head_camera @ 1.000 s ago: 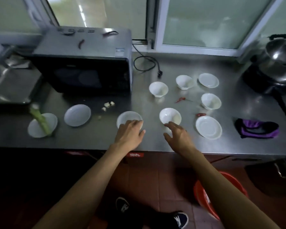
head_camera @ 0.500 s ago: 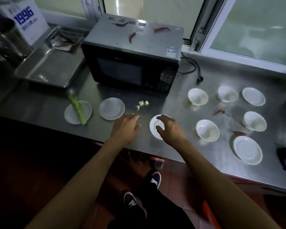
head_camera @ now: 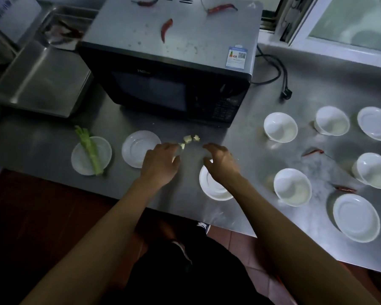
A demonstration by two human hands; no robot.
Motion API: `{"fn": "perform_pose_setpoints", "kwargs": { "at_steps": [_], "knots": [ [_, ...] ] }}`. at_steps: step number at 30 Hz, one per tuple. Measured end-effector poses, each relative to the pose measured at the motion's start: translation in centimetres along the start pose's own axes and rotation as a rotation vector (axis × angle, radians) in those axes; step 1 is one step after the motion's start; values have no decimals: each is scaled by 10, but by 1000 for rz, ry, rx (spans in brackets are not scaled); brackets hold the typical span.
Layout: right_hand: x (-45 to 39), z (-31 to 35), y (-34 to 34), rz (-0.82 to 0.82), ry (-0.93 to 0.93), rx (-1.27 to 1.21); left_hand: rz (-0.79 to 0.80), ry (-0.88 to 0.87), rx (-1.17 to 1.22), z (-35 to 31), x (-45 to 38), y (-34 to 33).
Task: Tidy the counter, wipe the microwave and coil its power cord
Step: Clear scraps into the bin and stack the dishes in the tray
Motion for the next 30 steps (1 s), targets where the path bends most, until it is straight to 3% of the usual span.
{"fn": "perform_pose_setpoints", "kwargs": {
  "at_steps": [10, 16, 30],
  "knots": [
    [-55, -4, -28, 1, -44, -7, -2, -4, -23, 0, -69, -19],
    [-77, -5, -38, -61, -108, -40, -19, -91, -18, 5, -107, -32],
    [-103, -1, -53, -61, -155, -10, 3, -161, -88, 19, -127, -49]
  ]
}}
Point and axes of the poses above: each hand's wrist, its own x-axis away from the middle knuckle, its own y-axis out of the back of the hand, z = x × y, the point moved 3 cm from there along -x, towards the middle knuckle, and after that the axes turned 1 degree about z, right-handed, at the moved point
